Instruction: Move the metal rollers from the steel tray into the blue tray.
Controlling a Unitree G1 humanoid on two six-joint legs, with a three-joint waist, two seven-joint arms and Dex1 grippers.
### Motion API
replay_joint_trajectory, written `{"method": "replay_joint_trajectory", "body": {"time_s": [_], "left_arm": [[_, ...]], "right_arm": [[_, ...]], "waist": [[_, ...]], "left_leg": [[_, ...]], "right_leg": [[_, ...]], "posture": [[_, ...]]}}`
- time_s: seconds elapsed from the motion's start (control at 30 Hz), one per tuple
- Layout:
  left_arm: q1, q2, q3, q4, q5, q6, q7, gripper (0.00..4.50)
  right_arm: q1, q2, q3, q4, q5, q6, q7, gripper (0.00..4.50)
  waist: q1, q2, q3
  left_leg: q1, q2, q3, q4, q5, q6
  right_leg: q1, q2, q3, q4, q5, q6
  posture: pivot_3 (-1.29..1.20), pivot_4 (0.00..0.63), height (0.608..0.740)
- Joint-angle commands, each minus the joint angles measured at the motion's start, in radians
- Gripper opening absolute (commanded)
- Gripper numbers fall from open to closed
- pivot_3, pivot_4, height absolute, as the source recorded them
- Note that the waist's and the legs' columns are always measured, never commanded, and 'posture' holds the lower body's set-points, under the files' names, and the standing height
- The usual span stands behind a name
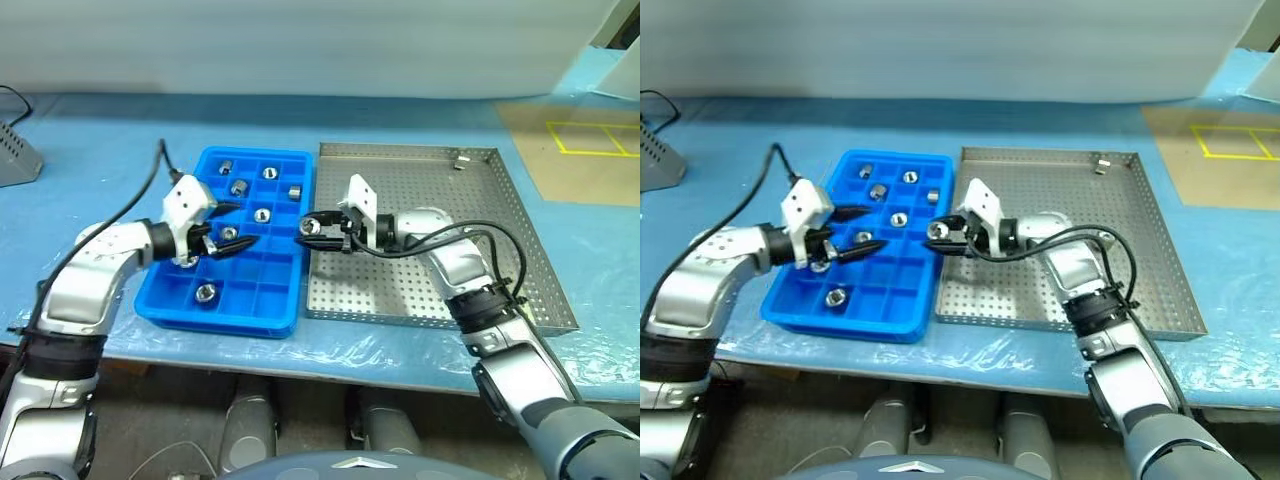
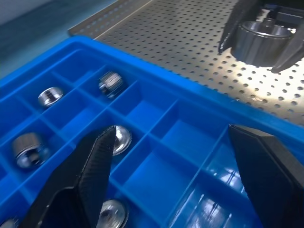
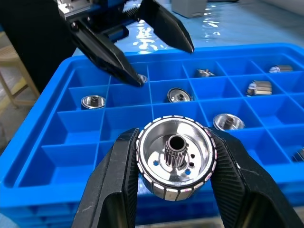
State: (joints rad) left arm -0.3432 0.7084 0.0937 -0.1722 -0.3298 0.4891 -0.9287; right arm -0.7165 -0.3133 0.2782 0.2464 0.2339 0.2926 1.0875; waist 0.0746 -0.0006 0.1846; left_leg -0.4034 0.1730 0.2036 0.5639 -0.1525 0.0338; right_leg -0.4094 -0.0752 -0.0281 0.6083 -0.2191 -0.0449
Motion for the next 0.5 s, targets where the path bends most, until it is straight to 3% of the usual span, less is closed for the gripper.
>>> {"method": "replay_joint_trajectory", "body": {"time_s": [0.03, 0.3, 0.5], "left_arm": [[0.074, 0.027, 0.082, -0.107, -0.029, 0.029, 0.042, 4.0], [0.144, 0.03, 0.163, -0.177, -0.066, 0.076, 0.124, 4.0], [0.177, 0.051, 0.182, -0.187, -0.09, 0.084, 0.117, 4.0]], "right_arm": [[-0.057, 0.046, 0.012, 0.081, -0.022, -0.095, 0.022, 1.69], [-0.18, 0.183, -0.015, 0.386, -0.098, -0.25, -0.069, 1.69], [-0.165, 0.229, 0.005, 0.379, -0.097, -0.263, -0.036, 1.69]], "waist": [[0.01, 0.0, 0.0], [0.054, 0.0, 0.0], [0.062, -0.001, 0.0]], "left_leg": [[0.0, 0.0, 0.0, 0.0, 0.0, 0.0], [-0.001, 0.0, -0.001, -0.001, 0.001, -0.002], [-0.002, 0.0, -0.001, -0.002, 0.001, -0.002]], "right_leg": [[0.0, 0.0, 0.0, 0.0, 0.0, 0.0], [-0.002, 0.0, -0.001, 0.001, 0.0, -0.001], [-0.003, 0.0, -0.001, 0.001, 0.0, -0.001]], "posture": [[0.23, 0.15, 0.74], [0.29, 0.15, 0.74], [0.3, 0.15, 0.74]]}}
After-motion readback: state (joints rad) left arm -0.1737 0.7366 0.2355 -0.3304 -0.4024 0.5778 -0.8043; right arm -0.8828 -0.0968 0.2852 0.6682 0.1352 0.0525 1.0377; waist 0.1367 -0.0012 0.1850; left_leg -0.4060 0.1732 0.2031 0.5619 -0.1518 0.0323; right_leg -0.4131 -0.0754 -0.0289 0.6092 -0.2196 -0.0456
